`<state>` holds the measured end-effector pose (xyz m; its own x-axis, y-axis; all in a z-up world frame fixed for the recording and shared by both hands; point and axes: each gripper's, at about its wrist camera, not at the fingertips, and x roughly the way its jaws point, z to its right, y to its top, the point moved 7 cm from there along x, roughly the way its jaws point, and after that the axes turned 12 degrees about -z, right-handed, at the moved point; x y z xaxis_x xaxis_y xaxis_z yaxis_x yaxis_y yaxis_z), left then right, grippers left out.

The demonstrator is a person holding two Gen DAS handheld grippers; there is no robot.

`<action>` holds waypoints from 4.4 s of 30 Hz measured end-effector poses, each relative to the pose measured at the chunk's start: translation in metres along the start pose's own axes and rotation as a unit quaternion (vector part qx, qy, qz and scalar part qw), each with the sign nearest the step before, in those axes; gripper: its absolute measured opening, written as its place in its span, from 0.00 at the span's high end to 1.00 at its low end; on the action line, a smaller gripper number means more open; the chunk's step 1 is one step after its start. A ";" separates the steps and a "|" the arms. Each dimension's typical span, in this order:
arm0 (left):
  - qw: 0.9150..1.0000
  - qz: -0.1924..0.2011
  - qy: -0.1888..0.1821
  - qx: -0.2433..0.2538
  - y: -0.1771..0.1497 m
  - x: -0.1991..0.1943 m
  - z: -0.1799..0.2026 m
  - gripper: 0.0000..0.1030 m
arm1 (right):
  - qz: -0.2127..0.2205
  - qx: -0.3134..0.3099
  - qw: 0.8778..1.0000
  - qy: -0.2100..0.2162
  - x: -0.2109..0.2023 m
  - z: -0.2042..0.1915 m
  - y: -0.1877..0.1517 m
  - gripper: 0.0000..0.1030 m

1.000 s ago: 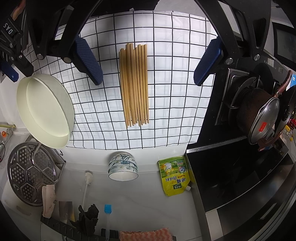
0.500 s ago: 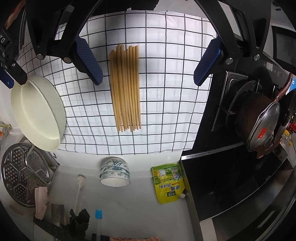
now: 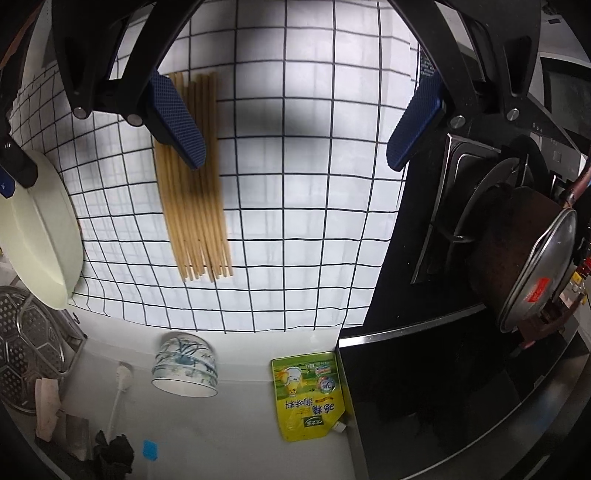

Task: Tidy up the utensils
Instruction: 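Lower both tools toward the wooden chopstick bundle and separate one chopstick, then close the left tool on one chopstick while the right tool grasps another, then carry both held chopsticks up and over the cream-white basin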

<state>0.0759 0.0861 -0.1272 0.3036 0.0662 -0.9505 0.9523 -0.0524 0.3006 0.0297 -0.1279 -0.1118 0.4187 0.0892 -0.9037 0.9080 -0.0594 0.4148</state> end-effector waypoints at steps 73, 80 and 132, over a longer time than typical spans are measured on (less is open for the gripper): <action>0.997 -0.046 -0.049 0.034 -0.004 0.101 0.031 0.06 | -0.094 0.001 0.995 -0.037 0.133 -0.009 -0.012 0.31; 0.998 -0.047 -0.039 0.031 -0.006 0.103 0.030 0.05 | -0.093 -0.004 0.995 -0.035 0.135 -0.009 -0.010 0.31; 0.984 0.043 -0.147 0.086 0.048 -0.036 0.184 0.93 | -0.012 -0.003 1.000 0.023 0.009 0.098 0.041 0.94</action>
<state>0.1050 -0.1021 -0.0933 0.3377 -0.2358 -0.9112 0.8965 -0.2145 0.3877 0.0693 -0.2269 -0.1137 0.3968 0.1368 -0.9077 0.9179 -0.0511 0.3936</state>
